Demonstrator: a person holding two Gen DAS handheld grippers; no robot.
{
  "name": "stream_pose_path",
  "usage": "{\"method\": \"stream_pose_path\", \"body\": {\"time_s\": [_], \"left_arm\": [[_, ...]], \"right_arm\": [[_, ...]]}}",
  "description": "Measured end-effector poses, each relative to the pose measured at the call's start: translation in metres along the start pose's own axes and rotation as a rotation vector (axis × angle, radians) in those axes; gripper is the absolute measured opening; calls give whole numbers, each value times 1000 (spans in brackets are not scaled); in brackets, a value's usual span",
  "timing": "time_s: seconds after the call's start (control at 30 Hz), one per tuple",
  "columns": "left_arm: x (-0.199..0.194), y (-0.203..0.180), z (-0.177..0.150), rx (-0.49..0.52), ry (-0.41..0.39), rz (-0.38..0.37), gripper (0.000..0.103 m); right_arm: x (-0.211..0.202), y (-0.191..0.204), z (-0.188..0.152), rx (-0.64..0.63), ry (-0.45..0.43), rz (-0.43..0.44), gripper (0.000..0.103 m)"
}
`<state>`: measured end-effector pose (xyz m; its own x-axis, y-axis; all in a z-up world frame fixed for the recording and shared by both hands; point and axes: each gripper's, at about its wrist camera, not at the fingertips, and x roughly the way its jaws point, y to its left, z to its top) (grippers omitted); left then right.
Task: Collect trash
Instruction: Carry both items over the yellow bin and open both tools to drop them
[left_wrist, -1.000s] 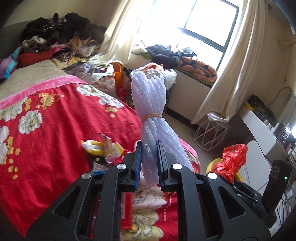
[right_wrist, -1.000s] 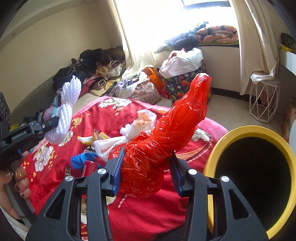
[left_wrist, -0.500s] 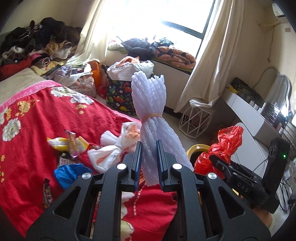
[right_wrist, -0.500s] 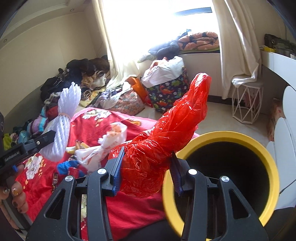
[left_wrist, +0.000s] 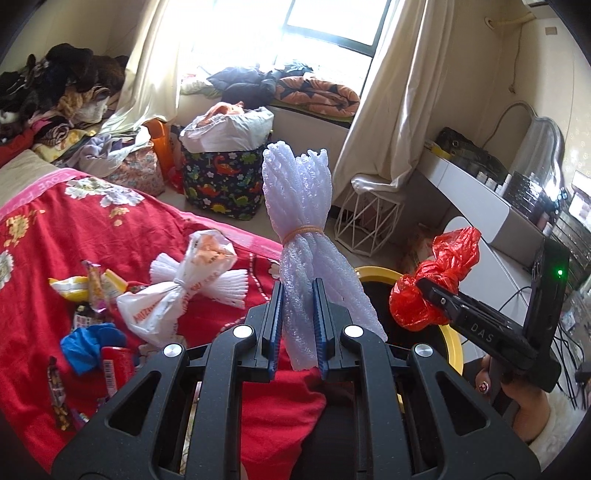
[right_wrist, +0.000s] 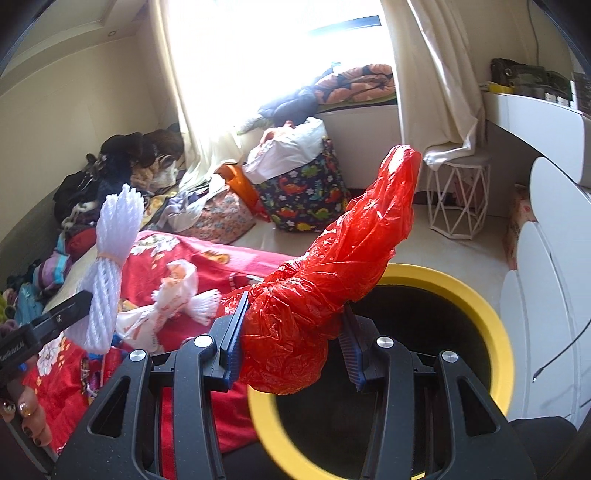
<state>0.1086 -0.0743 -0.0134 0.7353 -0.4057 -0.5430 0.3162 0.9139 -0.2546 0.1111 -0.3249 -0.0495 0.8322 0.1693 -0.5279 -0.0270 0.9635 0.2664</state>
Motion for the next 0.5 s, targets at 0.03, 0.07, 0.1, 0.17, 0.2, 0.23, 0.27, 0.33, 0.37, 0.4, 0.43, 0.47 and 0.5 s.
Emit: {"method": "stream_pose_path", "body": {"time_s": [0.03,0.07,0.1,0.17,0.2,0.23,0.27,0.33,0.37,0.4,0.43,0.47,0.5], "left_arm": [[1,-3,0,5,3,-3,10],[4,-6,-1,12,7,-8,10],[6,-9,-1,18,11,-13,10],[10,-15,-2,29,19,-21,10],[12,-17,-1,34,23,-25,10],[14,-22,-2,43,28,-31,10],[17,-25,-3,50,32,-35,10],[22,-32,-4,62,42,-46,10],[25,-35,-4,67,47,-49,10],[28,-39,-4,73,51,-54,10],[32,-43,-5,81,59,-60,10],[35,-46,-7,86,64,-65,10],[37,-50,-7,91,70,-69,10]], "right_arm": [[-1,-3,0,5,2,-8,42],[-1,-7,0,11,2,-14,42],[-2,-12,0,16,5,-21,43],[-2,-21,0,27,13,-35,43],[-3,-25,0,32,18,-41,43],[-2,-30,0,35,24,-45,43],[-2,-33,0,37,31,-50,43],[-3,-41,-1,40,42,-63,43],[-3,-44,-2,42,48,-69,43],[-3,-47,-2,43,54,-78,43],[-3,-50,-2,44,60,-85,43],[-3,-53,-3,47,66,-89,43],[-4,-57,-5,53,72,-93,43]]}}
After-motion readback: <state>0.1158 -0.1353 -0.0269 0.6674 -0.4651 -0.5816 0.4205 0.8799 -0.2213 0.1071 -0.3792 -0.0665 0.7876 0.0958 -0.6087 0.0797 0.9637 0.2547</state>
